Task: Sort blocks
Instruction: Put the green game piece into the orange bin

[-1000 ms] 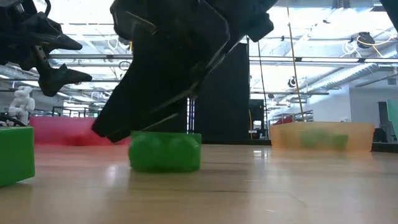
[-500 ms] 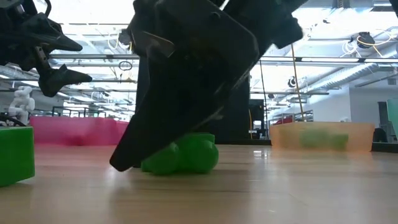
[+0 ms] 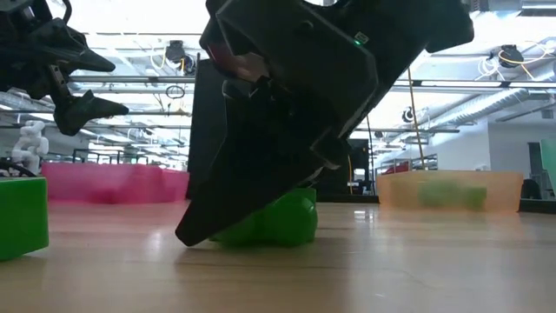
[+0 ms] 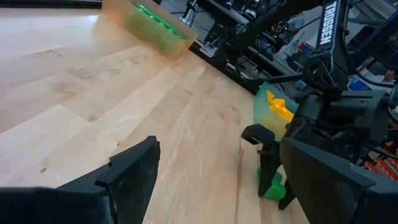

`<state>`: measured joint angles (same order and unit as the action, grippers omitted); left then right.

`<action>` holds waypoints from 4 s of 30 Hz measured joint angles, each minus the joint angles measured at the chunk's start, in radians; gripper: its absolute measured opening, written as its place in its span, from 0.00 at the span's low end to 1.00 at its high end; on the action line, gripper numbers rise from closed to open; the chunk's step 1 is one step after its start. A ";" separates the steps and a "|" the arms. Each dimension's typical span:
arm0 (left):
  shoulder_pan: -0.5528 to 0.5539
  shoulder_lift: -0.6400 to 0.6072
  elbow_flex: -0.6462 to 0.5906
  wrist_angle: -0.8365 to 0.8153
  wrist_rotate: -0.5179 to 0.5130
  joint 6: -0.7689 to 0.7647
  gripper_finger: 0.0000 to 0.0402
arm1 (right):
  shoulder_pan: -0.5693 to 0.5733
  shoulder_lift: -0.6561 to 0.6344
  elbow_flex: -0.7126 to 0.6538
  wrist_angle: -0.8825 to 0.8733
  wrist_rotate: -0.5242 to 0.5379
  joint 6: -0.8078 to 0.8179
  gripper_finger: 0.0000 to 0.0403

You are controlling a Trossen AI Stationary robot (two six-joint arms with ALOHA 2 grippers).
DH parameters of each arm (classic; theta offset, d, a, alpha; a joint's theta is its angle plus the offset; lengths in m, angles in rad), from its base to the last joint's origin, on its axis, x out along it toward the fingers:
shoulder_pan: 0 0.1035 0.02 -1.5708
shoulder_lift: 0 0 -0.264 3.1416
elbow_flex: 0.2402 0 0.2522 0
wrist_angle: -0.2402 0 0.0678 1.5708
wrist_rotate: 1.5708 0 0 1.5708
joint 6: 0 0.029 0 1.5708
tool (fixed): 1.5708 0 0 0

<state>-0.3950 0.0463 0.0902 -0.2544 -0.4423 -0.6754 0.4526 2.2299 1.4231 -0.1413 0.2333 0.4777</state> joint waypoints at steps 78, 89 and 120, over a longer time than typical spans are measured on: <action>0.000 0.004 0.000 0.005 -0.086 -0.025 0.83 | -0.484 -0.779 -0.421 0.244 0.048 -0.032 0.84; 0.000 0.004 0.000 0.001 -0.086 -0.023 0.83 | -0.248 -0.242 0.072 0.244 0.066 -0.196 0.84; 0.000 0.007 0.000 -0.001 -0.002 -0.024 0.83 | 0.023 0.258 0.431 0.258 0.343 0.014 0.84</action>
<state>-0.3950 0.0532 0.0906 -0.2550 -0.4442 -0.6998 0.4757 2.4884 1.8538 0.1167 0.5766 0.4921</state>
